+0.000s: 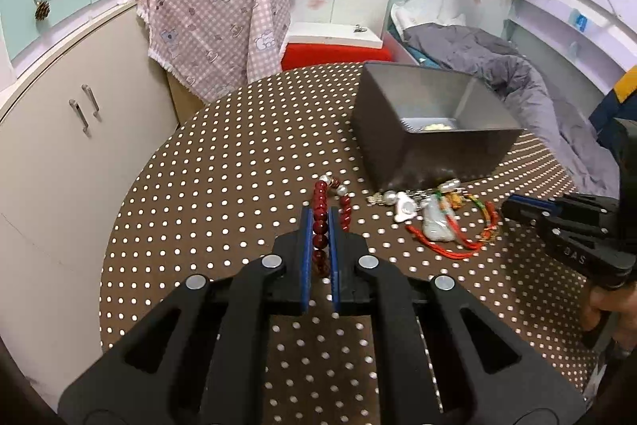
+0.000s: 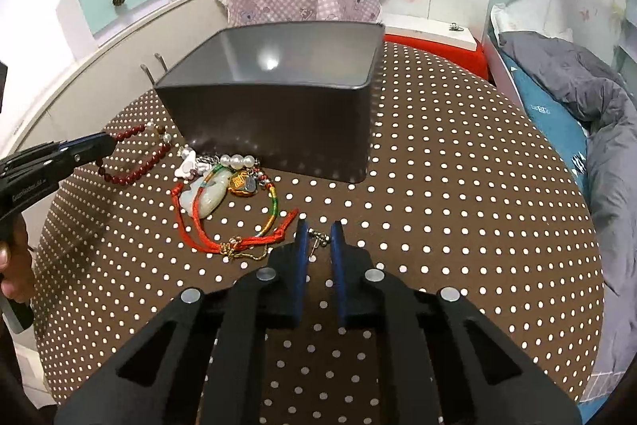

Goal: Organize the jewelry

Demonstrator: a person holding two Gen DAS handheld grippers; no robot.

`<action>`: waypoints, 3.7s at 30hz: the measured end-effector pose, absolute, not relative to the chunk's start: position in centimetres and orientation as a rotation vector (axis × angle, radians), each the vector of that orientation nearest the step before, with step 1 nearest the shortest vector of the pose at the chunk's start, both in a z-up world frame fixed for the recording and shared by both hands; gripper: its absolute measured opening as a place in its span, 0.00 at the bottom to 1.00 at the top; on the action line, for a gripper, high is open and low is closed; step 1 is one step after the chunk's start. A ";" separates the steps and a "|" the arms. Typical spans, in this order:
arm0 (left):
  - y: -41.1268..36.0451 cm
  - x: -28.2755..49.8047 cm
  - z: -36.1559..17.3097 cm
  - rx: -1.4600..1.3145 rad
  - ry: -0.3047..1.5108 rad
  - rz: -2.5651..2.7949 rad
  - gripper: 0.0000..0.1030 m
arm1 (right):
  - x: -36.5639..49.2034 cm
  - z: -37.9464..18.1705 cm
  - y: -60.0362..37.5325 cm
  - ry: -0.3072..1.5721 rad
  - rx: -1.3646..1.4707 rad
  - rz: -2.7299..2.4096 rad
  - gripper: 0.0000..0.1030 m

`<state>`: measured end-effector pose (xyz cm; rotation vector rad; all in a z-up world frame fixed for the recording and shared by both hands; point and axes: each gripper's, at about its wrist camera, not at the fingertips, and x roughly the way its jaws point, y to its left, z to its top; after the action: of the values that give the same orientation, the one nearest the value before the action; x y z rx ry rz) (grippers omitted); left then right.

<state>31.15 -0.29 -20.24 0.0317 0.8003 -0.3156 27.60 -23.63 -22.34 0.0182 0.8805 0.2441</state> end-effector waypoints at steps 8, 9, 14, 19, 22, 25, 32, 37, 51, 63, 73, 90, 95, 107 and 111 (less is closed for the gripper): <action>-0.5 29.6 -17.2 0.033 0.736 -0.359 0.07 | 26.7 -18.7 -24.6 0.805 0.040 0.262 0.09; -0.4 29.5 -16.7 0.025 0.728 -0.365 0.07 | 26.6 -18.1 -24.7 0.794 0.044 0.267 0.09; -0.4 28.7 -14.4 0.020 0.680 -0.387 0.07 | 26.5 -15.4 -24.7 0.738 0.034 0.277 0.09; -1.2 28.6 -10.3 0.025 0.588 -0.435 0.07 | 27.2 -11.3 -24.3 0.653 0.006 0.296 0.09; -1.9 29.0 -7.9 0.028 0.533 -0.464 0.07 | 27.8 -9.1 -23.9 0.606 -0.009 0.308 0.09; -3.0 29.7 -5.7 0.037 0.488 -0.489 0.07 | 29.0 -7.3 -23.7 0.579 -0.010 0.320 0.09; -5.9 33.1 -4.8 0.025 0.519 -0.551 0.07 | 31.9 -6.6 -23.8 0.599 0.034 0.360 0.09; -7.5 35.8 -6.2 0.024 0.591 -0.564 0.07 | 34.2 -7.8 -23.8 0.655 0.051 0.355 0.10; -5.5 37.1 -6.6 -0.044 0.575 -0.403 0.94 | 34.6 -9.3 -27.3 0.652 0.164 0.221 0.92; -2.1 34.0 -8.1 -0.043 0.544 -0.289 0.94 | 32.3 -8.8 -27.6 0.622 0.163 0.202 0.92; 0.0 31.1 -11.8 -0.023 0.584 -0.209 0.94 | 28.3 -12.3 -26.4 0.670 0.126 0.224 0.92; 1.2 29.4 -18.8 -0.022 0.750 -0.182 0.94 | 27.0 -21.4 -18.5 0.838 -0.085 0.447 0.70; 1.0 29.6 -19.6 -0.005 0.771 -0.188 0.94 | 28.1 -22.8 -16.7 0.866 -0.161 0.488 0.46; -3.0 31.6 -21.5 0.079 0.813 -0.243 0.94 | 27.3 -22.7 -19.6 0.887 -0.039 0.474 0.02; -4.6 32.4 -22.2 0.114 0.827 -0.251 0.94 | 26.9 -21.9 -21.4 0.861 0.048 0.466 0.02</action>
<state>32.37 -4.61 -22.18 0.1136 0.8267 -0.2515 26.94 -21.40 -21.91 0.0482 0.8615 0.4664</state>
